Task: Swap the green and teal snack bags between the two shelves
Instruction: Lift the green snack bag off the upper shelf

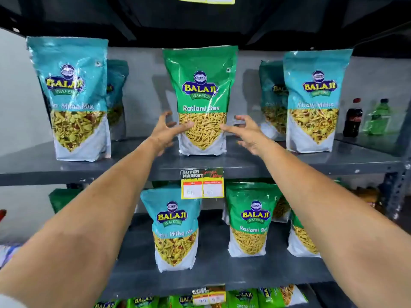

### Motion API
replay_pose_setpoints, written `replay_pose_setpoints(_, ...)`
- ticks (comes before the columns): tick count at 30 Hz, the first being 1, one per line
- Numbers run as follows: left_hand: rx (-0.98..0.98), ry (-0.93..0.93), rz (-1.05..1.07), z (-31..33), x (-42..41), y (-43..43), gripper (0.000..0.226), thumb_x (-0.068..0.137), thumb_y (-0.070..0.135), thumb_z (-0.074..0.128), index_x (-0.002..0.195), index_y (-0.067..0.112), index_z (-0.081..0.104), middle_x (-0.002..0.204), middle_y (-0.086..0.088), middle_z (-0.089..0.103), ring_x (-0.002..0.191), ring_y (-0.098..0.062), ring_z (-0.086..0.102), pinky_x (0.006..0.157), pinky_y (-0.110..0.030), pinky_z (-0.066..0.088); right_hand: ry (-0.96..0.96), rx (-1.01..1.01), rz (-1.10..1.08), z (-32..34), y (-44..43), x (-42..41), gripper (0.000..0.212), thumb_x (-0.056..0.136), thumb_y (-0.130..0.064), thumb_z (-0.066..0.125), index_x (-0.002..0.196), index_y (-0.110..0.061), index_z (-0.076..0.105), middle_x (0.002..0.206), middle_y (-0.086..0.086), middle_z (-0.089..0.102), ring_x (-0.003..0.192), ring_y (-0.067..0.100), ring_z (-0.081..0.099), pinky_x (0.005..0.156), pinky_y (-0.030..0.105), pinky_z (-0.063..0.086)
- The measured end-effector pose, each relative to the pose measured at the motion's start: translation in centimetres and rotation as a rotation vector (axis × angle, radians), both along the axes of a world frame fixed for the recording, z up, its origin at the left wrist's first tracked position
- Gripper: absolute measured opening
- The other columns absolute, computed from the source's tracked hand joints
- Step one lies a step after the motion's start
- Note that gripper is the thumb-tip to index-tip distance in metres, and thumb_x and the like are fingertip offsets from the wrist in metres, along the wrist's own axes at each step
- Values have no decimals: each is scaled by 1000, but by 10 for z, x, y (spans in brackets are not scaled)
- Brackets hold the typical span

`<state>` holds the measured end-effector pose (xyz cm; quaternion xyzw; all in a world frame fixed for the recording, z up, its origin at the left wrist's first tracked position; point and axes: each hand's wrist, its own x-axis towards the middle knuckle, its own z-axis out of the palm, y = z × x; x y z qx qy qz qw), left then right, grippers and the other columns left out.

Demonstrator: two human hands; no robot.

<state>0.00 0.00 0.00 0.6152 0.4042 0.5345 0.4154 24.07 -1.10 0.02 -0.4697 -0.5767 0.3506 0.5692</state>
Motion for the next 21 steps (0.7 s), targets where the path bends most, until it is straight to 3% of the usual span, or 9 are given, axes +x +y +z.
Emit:
replay_pose_setpoints(3,-7,29,-70,-1,2,15,93,64,26,87,139,27,33,137,-8,55,120,-26,55,106,-59,39,-19,-29,48,-3,19,0,110,28,-52,89,125,-23,44,128,15,54,115,28,56,95,44,48)
replay_pose_setpoints(6,8,12,-110,-5,2,31,85,44,33,89,119,33,50,125,-3,61,109,-23,61,88,-52,53,-33,-56,139,-9,38,-1,96,43,-37,92,125,-20,47,119,14,63,102,24,65,73,34,56)
replay_pose_setpoints(10,31,-12,-149,-3,-1,40,69,41,31,88,103,35,58,117,1,63,107,-25,64,84,-54,54,-58,-29,140,-3,43,-11,75,60,-23,87,125,-22,50,115,8,68,93,21,67,57,28,52)
replay_pose_setpoints(14,15,35,-163,4,-7,25,70,41,29,89,104,35,59,115,4,65,110,-27,64,82,-54,56,-58,-40,126,2,29,-13,67,60,-21,87,118,-26,53,108,4,70,88,19,67,54,27,51)
replay_pose_setpoints(17,23,64,-191,11,-11,4,76,42,27,89,110,34,57,117,4,66,115,-29,63,85,-59,55,-36,-25,132,7,7,-12,73,61,-19,86,125,-24,51,105,2,70,86,18,67,53,26,51)
replay_pose_setpoints(21,78,95,-199,23,-18,-44,78,46,27,89,117,34,57,122,2,66,117,-29,63,90,-66,51,-26,5,132,18,-47,-16,70,60,-18,85,121,-21,50,114,3,64,84,17,66,61,31,53)
